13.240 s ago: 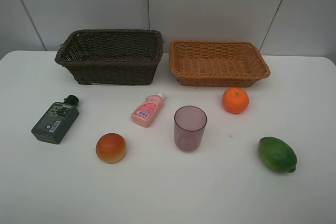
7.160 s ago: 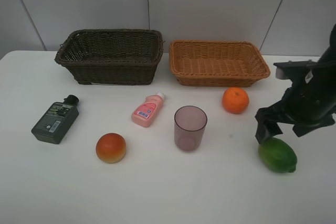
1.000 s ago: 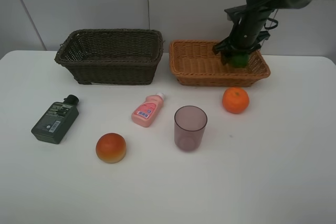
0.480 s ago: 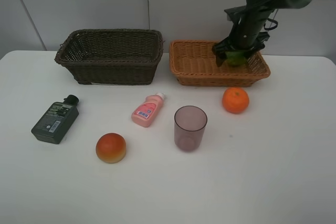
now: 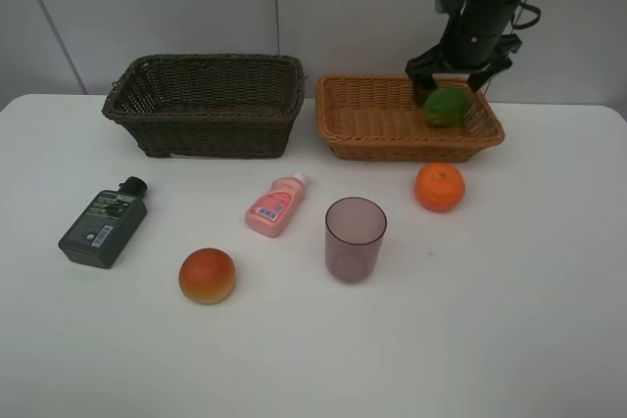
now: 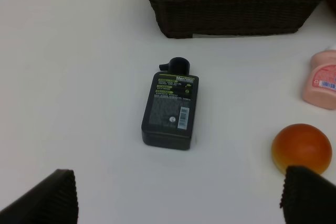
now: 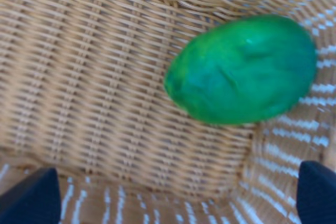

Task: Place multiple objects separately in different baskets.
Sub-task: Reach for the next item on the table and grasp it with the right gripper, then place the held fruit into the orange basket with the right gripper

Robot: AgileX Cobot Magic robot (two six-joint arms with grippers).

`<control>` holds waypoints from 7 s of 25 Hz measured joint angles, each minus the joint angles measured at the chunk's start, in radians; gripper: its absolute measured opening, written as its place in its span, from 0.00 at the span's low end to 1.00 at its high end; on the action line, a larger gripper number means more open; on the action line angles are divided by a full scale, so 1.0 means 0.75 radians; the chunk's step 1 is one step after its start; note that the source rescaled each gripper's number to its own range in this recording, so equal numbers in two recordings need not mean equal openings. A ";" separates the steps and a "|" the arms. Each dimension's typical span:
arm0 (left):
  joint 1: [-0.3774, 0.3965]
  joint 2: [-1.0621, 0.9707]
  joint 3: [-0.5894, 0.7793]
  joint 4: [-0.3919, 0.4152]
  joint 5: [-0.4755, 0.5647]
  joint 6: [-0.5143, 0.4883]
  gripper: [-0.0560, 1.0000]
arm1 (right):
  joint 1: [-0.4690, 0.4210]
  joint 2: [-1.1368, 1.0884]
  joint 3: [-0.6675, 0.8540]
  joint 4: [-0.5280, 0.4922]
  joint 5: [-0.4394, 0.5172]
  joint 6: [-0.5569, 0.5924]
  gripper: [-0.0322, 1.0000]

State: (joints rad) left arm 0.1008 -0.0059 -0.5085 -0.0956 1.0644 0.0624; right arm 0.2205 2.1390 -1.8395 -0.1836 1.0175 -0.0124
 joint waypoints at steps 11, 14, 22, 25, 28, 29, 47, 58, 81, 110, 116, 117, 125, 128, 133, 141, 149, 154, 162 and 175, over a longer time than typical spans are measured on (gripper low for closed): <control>0.000 0.000 0.000 0.000 0.000 0.000 1.00 | 0.003 -0.259 0.034 0.060 0.234 -0.008 1.00; 0.000 0.000 0.000 0.000 0.000 0.000 1.00 | 0.014 -0.336 0.194 0.080 0.189 -0.008 1.00; 0.000 0.000 0.000 0.002 0.000 0.000 1.00 | 0.017 -0.473 0.664 0.219 -0.089 0.056 1.00; 0.000 0.000 0.000 0.002 0.000 0.000 1.00 | 0.017 -0.473 0.767 0.282 -0.188 0.061 1.00; 0.000 0.000 0.000 0.002 0.000 0.000 1.00 | 0.017 -0.470 0.802 0.295 -0.258 0.062 1.00; 0.000 0.000 0.000 0.002 0.000 0.000 1.00 | 0.017 -0.465 0.803 0.296 -0.273 0.062 1.00; 0.000 0.000 0.000 0.002 0.000 0.000 1.00 | 0.017 -0.214 0.803 0.272 -0.403 0.066 1.00; 0.000 0.000 0.000 0.002 0.000 0.000 1.00 | 0.017 -0.147 0.803 0.259 -0.464 0.093 1.00; 0.000 0.000 0.000 0.002 0.000 0.000 1.00 | 0.017 -0.097 0.806 0.245 -0.480 0.096 0.35; 0.000 0.000 0.000 0.005 0.000 0.000 1.00 | 0.017 -0.351 0.807 0.200 -0.226 0.096 0.35; 0.000 0.000 0.000 0.005 0.000 0.000 1.00 | 0.017 -0.417 0.807 0.165 -0.186 0.096 0.35; 0.000 0.000 0.000 0.005 0.000 0.000 1.00 | 0.017 -0.417 0.807 0.165 -0.180 0.096 0.35; 0.000 0.000 0.000 0.005 0.000 0.000 1.00 | 0.017 -0.417 0.637 0.165 -0.059 0.096 0.35; 0.000 0.000 0.000 0.005 0.000 0.000 1.00 | 0.017 -0.417 0.534 0.165 -0.061 0.096 0.35; 0.000 0.000 0.000 0.005 0.000 0.000 1.00 | 0.017 -0.318 0.323 0.165 -0.028 0.096 0.35; 0.000 0.000 0.000 0.005 0.000 0.000 1.00 | 0.047 0.012 -0.119 0.164 0.107 0.096 0.35; 0.000 0.000 0.000 0.005 0.000 0.000 1.00 | 0.047 0.186 -0.279 0.164 0.107 0.096 0.35; 0.000 0.000 0.000 0.005 0.000 0.000 1.00 | 0.047 0.225 -0.286 0.164 0.078 0.096 0.35; 0.000 0.000 0.000 0.005 0.000 0.000 1.00 | 0.047 0.272 -0.286 0.167 0.067 0.092 0.35; 0.000 0.000 0.000 0.005 0.000 0.000 1.00 | 0.047 0.272 -0.288 0.169 0.051 0.092 0.89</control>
State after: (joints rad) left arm 0.1008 -0.0059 -0.5085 -0.0920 1.0644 0.0624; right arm 0.2555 2.3434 -2.0553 -0.0571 1.0557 0.0568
